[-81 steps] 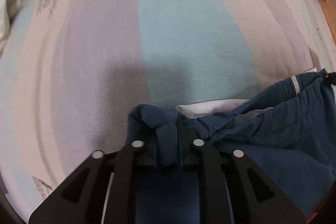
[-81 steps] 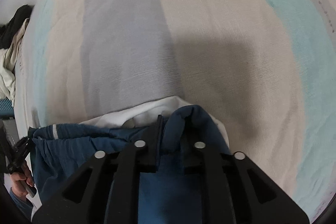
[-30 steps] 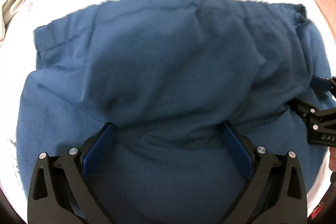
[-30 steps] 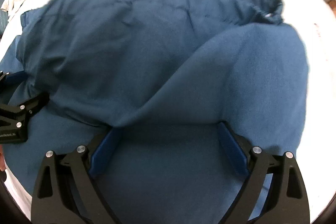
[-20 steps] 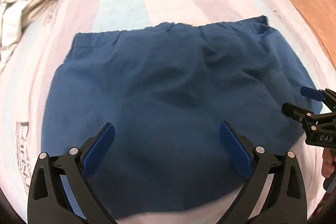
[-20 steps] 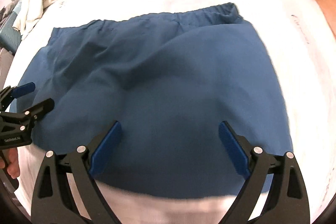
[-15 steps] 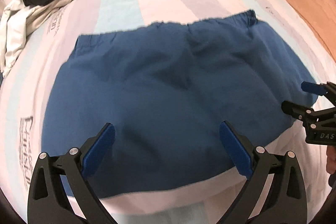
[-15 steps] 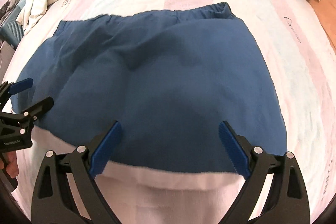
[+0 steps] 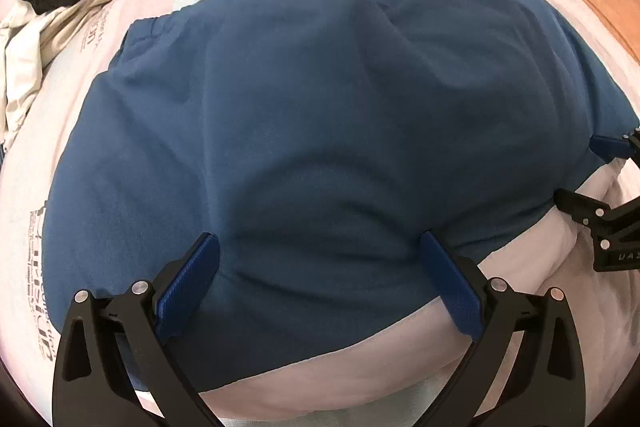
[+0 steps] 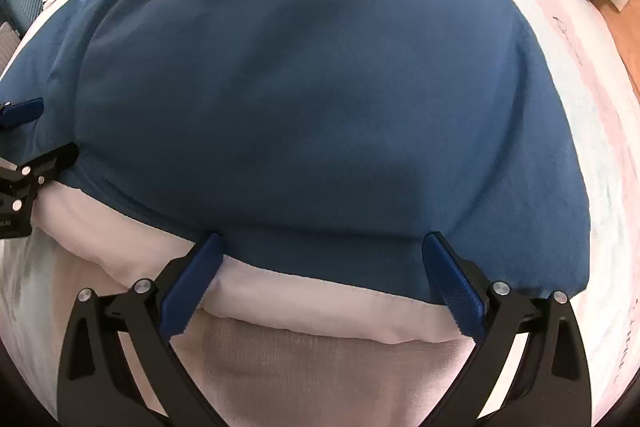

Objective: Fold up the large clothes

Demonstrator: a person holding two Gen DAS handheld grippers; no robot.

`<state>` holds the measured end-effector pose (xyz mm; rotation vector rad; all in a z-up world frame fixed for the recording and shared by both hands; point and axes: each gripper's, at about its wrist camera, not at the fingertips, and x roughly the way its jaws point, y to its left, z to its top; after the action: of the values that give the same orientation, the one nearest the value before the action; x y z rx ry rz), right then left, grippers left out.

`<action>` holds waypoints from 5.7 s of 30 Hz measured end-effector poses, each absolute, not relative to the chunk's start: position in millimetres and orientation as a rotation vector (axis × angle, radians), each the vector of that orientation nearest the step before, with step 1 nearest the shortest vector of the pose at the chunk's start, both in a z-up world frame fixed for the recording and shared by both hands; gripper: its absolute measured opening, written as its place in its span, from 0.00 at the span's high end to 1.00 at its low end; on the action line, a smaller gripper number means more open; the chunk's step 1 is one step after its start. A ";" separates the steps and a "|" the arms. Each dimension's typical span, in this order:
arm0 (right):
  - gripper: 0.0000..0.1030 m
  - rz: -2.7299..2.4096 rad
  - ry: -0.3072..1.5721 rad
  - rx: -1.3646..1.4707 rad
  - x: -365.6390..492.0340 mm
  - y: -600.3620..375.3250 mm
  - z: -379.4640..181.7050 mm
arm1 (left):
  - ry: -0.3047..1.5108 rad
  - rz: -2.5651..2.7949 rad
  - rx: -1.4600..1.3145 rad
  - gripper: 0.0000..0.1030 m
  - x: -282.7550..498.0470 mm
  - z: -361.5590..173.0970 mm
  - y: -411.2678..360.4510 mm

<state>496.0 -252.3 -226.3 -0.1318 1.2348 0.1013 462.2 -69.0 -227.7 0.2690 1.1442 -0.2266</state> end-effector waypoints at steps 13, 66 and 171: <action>0.07 0.097 1.215 -0.123 492.0 -264.2 -229.0 | 1.112 -0.209 0.216 0.04 462.2 -241.3 -60.9; 0.07 0.197 1.138 -0.002 537.7 -227.5 -175.7 | 1.346 -0.323 -0.560 0.85 515.9 -229.2 77.2; 0.30 -0.035 0.896 0.204 439.3 -513.4 -60.9 | 1.173 -0.570 0.358 0.06 406.9 -156.9 -357.7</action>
<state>439.3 -513.4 -60.9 0.2043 0.8964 -0.0354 406.9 -357.7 -156.9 0.3577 1.1731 -0.5696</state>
